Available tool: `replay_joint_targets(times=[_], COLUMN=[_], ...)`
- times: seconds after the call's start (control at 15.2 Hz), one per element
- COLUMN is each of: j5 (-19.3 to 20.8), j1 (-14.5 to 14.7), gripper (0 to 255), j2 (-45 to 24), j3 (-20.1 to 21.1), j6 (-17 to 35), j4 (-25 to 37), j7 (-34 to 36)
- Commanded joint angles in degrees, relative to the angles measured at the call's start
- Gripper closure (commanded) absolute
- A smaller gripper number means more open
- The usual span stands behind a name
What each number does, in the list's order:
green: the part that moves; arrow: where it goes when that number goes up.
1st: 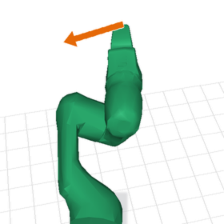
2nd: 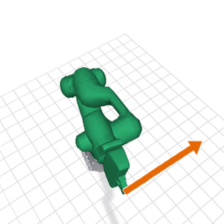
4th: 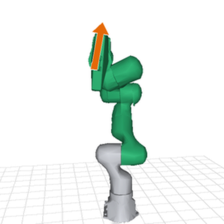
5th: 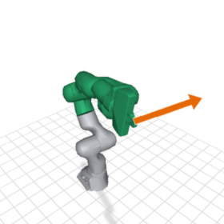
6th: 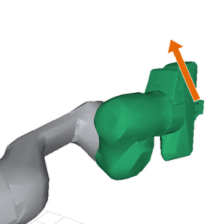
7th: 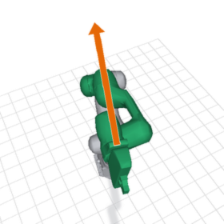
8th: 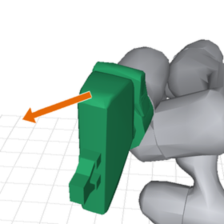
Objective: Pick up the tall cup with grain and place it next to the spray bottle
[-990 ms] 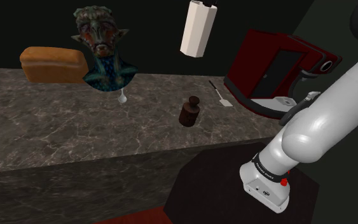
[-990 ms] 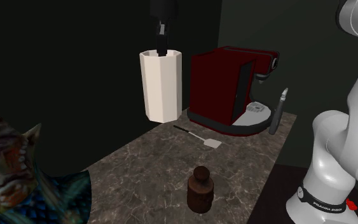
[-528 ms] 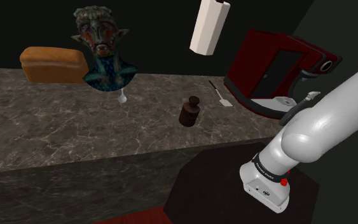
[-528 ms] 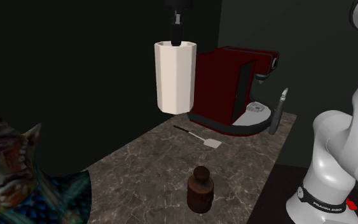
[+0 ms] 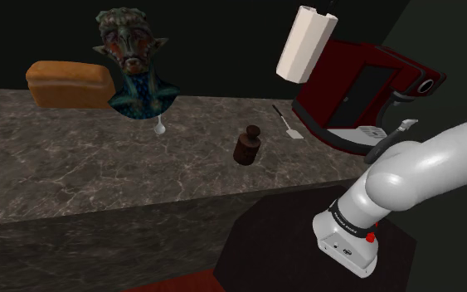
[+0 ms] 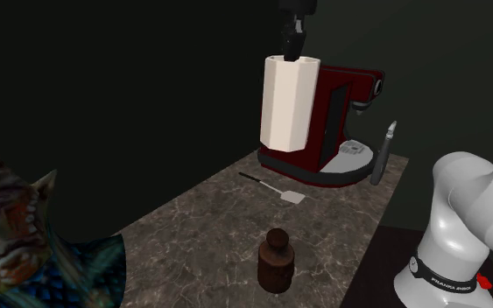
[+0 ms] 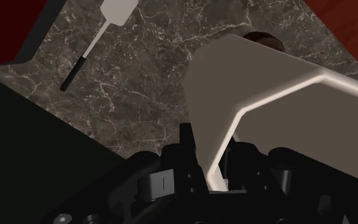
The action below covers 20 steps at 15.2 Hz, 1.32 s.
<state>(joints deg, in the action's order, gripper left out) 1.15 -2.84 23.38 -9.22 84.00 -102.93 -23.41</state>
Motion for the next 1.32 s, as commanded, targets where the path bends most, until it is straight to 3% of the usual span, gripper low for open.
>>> replay_joint_targets(times=[0.0, 0.59, 1.25], j5=[0.75, 5.41, 12.82], j1=[-0.60, -3.93, -7.71], gripper=[255, 255, 255], j2=[3.68, 17.43, 28.97], j3=[-0.66, -5.29, -11.90], j6=[-0.59, -5.58, -13.18], j4=[-3.03, -11.41, -14.12], j7=[-1.15, -8.16, -17.89])
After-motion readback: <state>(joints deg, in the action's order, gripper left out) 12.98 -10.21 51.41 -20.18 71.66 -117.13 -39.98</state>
